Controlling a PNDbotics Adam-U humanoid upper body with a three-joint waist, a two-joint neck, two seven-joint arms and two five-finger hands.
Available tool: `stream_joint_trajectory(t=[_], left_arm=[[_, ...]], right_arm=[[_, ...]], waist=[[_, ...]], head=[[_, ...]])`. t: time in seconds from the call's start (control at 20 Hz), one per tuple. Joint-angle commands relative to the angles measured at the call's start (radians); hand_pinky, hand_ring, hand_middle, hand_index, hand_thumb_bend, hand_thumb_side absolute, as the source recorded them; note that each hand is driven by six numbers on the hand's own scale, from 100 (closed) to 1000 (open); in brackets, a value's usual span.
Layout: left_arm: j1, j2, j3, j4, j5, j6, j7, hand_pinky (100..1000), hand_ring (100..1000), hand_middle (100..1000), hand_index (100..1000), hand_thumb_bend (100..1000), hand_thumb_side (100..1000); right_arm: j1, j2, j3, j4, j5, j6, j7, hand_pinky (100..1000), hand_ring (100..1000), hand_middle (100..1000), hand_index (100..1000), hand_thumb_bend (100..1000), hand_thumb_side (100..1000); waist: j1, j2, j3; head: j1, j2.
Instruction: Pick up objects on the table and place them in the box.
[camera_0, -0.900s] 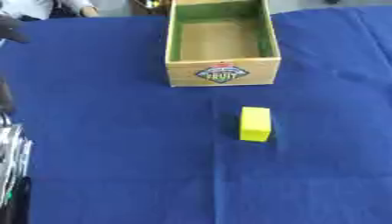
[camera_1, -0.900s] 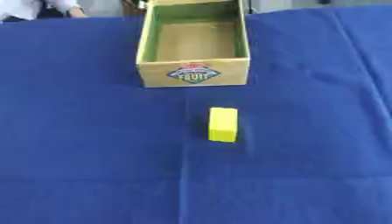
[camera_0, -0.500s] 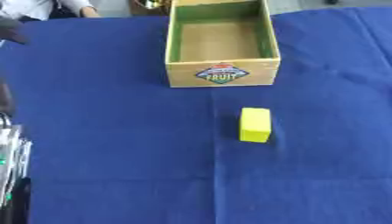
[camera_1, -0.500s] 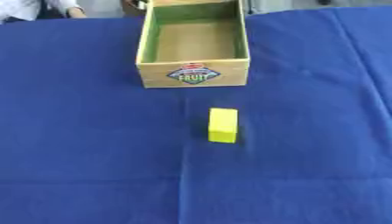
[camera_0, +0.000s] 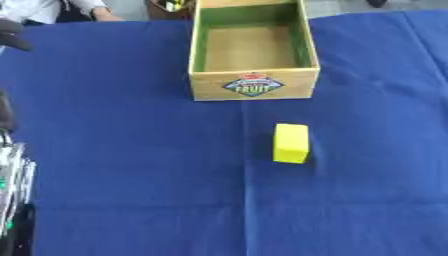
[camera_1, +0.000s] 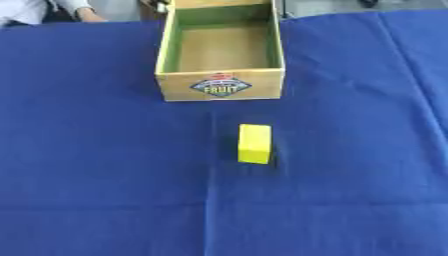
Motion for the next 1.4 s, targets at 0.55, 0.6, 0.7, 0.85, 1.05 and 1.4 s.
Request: stream_joint_trajectory(t=[0.55,0.6,0.7,0.85,1.05,1.4], left_arm=[[0.0,0.017,-0.016,-0.018,0.011,0.005,-0.02,421,506,558,754,156,1000],[0.0,0.016,-0.017,-0.018,0.012,0.005,-0.022,421,506,558,754,156,1000],[0.0,0.017,-0.02,-0.018,0.013,0.005,-0.025,421,506,558,754,156,1000],[0.001,0.018,-0.022,-0.018,0.015,0.006,-0.028,421,506,558,754,156,1000],[0.003,0.019,-0.025,-0.018,0.017,0.006,-0.032,420,506,558,754,156,1000],[0.004,0.022,-0.03,-0.018,0.02,0.008,-0.037,420,509,558,754,155,1000]], right_arm=[[-0.21,-0.132,0.189,-0.017,0.262,0.219,0.489,760,784,679,849,600,1000],[-0.224,-0.132,0.202,-0.017,0.293,0.22,0.535,763,787,687,853,610,1000],[-0.25,-0.128,0.224,-0.016,0.339,0.219,0.615,767,792,703,863,630,1000],[-0.289,-0.123,0.251,-0.002,0.377,0.209,0.72,773,799,718,879,668,1000],[-0.34,-0.115,0.278,0.044,0.405,0.189,0.835,799,821,722,901,746,927],[-0.43,-0.083,0.327,0.149,0.382,0.188,1.038,839,857,732,918,873,631]], waist=[[-0.012,-0.037,0.019],[-0.013,-0.039,0.021],[-0.014,-0.041,0.024],[-0.016,-0.044,0.026],[-0.02,-0.047,0.027],[-0.027,-0.051,0.03]], head=[[-0.02,0.008],[-0.02,0.008],[-0.021,0.008],[-0.026,0.008],[-0.029,0.008],[-0.032,0.012]])
